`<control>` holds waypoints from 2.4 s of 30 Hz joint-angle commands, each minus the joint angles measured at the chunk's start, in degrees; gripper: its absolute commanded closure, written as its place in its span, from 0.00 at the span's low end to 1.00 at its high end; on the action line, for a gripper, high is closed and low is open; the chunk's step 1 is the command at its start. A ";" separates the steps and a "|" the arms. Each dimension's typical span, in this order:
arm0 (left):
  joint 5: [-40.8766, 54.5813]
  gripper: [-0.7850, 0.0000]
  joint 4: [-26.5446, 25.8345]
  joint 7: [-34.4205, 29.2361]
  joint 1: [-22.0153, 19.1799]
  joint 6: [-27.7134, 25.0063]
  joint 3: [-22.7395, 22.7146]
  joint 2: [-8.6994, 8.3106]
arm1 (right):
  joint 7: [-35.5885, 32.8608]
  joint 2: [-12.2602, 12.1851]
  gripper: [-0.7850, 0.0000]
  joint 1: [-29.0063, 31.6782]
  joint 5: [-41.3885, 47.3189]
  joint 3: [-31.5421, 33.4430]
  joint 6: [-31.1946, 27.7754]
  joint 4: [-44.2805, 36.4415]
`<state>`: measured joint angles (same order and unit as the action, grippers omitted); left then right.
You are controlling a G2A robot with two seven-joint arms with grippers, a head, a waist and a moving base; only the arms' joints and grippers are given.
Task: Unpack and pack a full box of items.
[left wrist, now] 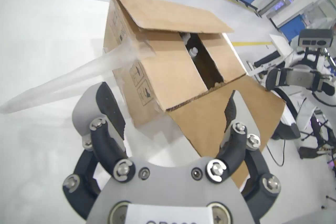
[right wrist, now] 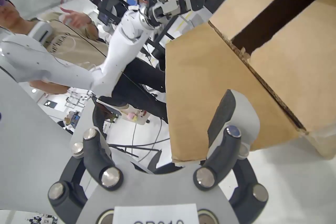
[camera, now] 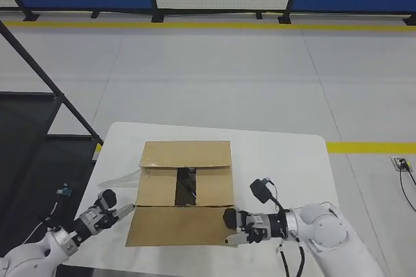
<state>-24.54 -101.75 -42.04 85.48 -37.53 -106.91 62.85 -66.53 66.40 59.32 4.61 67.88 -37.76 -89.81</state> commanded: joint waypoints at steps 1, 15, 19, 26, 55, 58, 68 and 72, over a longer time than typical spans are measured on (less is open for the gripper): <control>-1.04 0.00 0.59 -1.77 0.04 -2.39 -0.34 -0.40 | -0.07 -0.24 0.00 0.11 -1.27 -0.24 0.19 -0.07; -27.00 0.00 2.13 11.75 1.56 -1.87 6.50 -0.43 | 11.93 1.07 0.00 -5.97 14.64 -2.04 20.58 2.32; -27.00 0.00 2.13 11.75 1.56 -1.87 6.50 -0.43 | 11.93 1.07 0.00 -5.97 14.64 -2.04 20.58 2.32; -27.00 0.00 2.13 11.75 1.56 -1.87 6.50 -0.43 | 12.74 1.10 0.00 -5.69 14.79 -2.11 21.36 2.30; -27.00 0.00 2.13 11.75 1.56 -1.87 6.50 -0.43 | 43.23 10.15 0.00 -30.11 24.60 -15.25 34.45 29.12; -27.00 0.00 2.13 11.75 1.56 -1.87 6.50 -0.43 | 41.48 11.70 0.00 -34.10 26.47 -17.31 37.00 34.24; -27.00 0.00 2.13 11.75 1.56 -1.87 6.50 -0.43 | 41.48 11.70 0.00 -34.10 26.47 -17.31 37.00 34.24; -27.00 0.00 2.13 11.75 1.56 -1.87 6.50 -0.43 | 42.52 11.75 0.00 -33.76 26.66 -16.95 35.72 34.05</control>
<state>-51.54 -99.62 -30.29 87.04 -39.40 -100.41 62.42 -24.99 78.11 25.27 31.10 50.63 -0.81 -55.62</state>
